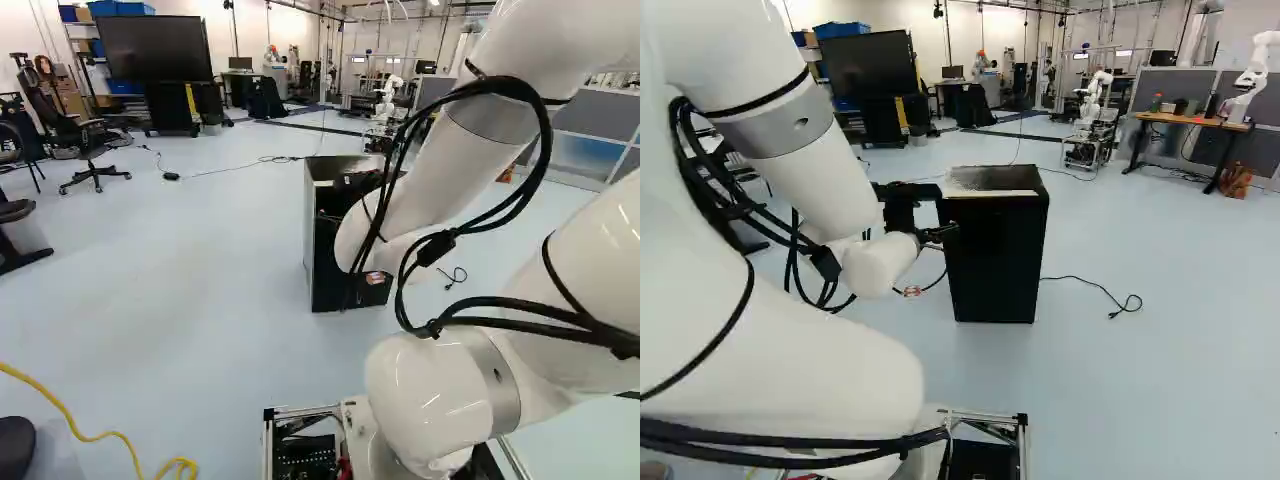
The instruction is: Grab a drink from the fridge
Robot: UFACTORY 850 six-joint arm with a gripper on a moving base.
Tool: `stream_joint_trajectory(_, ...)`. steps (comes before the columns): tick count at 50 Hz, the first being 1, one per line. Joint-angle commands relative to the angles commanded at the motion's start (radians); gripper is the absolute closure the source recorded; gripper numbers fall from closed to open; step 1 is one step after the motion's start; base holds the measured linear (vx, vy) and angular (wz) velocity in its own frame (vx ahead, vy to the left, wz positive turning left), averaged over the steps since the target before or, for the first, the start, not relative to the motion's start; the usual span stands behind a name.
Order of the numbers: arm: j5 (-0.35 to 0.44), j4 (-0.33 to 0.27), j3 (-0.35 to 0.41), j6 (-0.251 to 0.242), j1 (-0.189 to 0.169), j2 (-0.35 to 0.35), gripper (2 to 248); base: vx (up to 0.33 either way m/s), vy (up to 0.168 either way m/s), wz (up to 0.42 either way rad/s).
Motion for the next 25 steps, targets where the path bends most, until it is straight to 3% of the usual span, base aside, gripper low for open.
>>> stream_joint_trajectory(25,0.000,0.066,-0.078,0.000,0.074,-0.086,3,0.000,0.000,0.000)
